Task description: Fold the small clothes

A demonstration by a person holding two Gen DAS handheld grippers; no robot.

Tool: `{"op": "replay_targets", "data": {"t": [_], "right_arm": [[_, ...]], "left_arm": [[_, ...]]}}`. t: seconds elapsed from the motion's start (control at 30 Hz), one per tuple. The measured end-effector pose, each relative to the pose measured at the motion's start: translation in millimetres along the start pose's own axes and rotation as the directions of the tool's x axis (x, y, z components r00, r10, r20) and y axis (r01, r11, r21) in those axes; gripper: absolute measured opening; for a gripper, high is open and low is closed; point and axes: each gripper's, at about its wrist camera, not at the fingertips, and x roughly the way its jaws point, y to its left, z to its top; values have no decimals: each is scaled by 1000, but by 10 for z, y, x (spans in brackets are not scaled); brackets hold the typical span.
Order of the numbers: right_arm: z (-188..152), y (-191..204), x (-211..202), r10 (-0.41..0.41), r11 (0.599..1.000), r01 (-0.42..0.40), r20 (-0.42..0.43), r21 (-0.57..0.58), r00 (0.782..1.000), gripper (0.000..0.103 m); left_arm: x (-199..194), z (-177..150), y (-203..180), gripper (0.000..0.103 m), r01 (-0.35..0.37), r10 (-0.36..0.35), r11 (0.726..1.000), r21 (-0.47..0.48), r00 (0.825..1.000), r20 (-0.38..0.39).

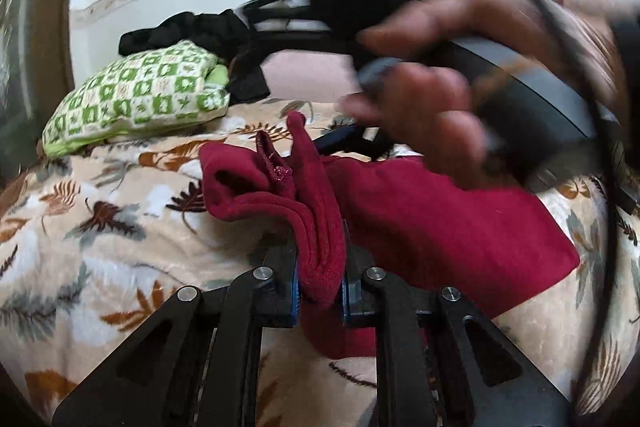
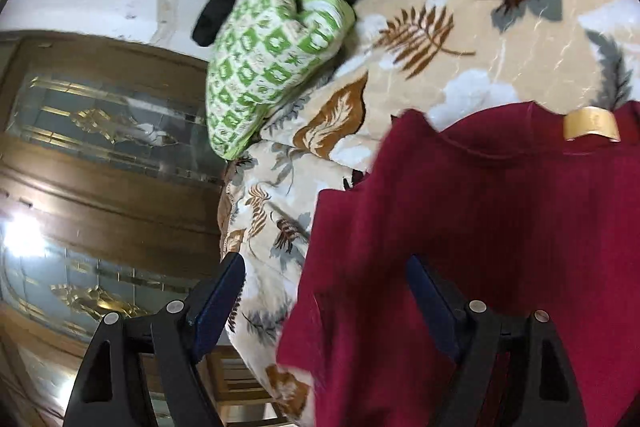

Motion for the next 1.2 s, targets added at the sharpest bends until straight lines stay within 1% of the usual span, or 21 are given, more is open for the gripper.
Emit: {"op": "replay_targets", "data": {"t": [0.07, 0.13, 0.2, 0.23, 0.27, 0.33, 0.37, 0.43, 0.5, 0.53, 0.57, 0.6, 0.63, 0.67, 0.73, 0.87, 0.93, 0.97, 1.07, 1.13, 1.2], "right_arm": [[40, 208, 169, -89, 992, 82, -76, -95, 993, 86], [42, 475, 372, -223, 954, 187, -135, -235, 965, 88], [4, 681, 616, -368, 892, 291, -182, -346, 912, 97], [-42, 724, 718, -447, 853, 349, -198, -389, 872, 99], [-81, 791, 880, -538, 797, 407, -216, -446, 815, 99], [-132, 833, 1042, -632, 719, 459, -215, -522, 745, 99], [-165, 860, 1131, -678, 676, 485, -210, -555, 704, 99], [-197, 847, 1208, -719, 636, 498, -219, -590, 660, 99], [-182, 823, 1201, -756, 583, 525, -177, -620, 630, 89], [-162, 793, 1167, -758, 581, 531, -172, -616, 630, 74], [-120, 736, 1072, -753, 588, 538, -165, -604, 638, 48], [-92, 701, 1001, -748, 593, 543, -157, -595, 645, 35], [-44, 641, 822, -719, 624, 533, -152, -572, 678, 23], [-17, 608, 648, -685, 655, 514, -148, -555, 713, 21], [17, 528, 291, -639, 693, 494, -131, -525, 758, 20], [34, 222, -552, -577, 758, 491, -92, -428, 811, 19], [-15, 49, -949, -559, 782, 496, -71, -377, 826, 19], [0, 29, -1006, -554, 787, 499, -63, -362, 830, 19], [-77, -318, -1512, -555, 799, 522, -34, -297, 831, 19], [-121, -524, -1693, -556, 807, 531, -30, -257, 831, 19], [-153, -794, -1822, -539, 827, 524, -23, -202, 842, 19]], "left_arm": [[17, -4, -17, 13, 5, -5, 1000, 11, 1000, -5], [27, -2, -1, 13, 6, -6, 1000, 4, 1000, -10], [42, -1, 32, 13, 2, -2, 1000, -5, 1000, -15], [29, -6, 19, 13, -1, 1, 1000, -5, 1000, -18], [33, -5, 15, 13, -3, 3, 1000, -1, 1000, -18], [36, -3, -5, 13, -7, 7, 1000, 11, 1000, -19], [37, -6, -12, 13, -7, 7, 1000, 13, 1000, -20], [32, -6, -11, 13, -5, 6, 1000, 15, 1000, -18], [20, -5, -17, 13, -5, 5, 1000, 15, 1000, -17], [24, -6, -23, 13, -2, 3, 1000, 16, 1000, -17], [22, -13, -14, 13, 1, -1, 1000, 15, 1000, -15], [17, -7, -4, 13, 9, -9, 1000, 14, 1000, -8], [-16, 2, -25, 13, 18, -18, 1000, 23, 1000, 6], [-70, 13, -79, 12, 26, -28, 999, 45, 999, 27], [-171, 77, -215, 12, 55, -60, 996, 72, 997, 56], [-305, 278, -622, 12, 125, -136, 985, 121, 987, 88], [-348, 358, -878, 12, 171, -185, 974, 149, 979, 87], [-360, 387, -1051, 12, 197, -213, 966, 170, 974, 80], [-357, 414, -1508, 12, 251, -271, 940, 233, 961, 60], [-300, 389, -1767, 12, 275, -291, 925, 264, 957, 24], [-191, 338, -1980, 14, 287, -292, 910, 300, 956, -31]]}}
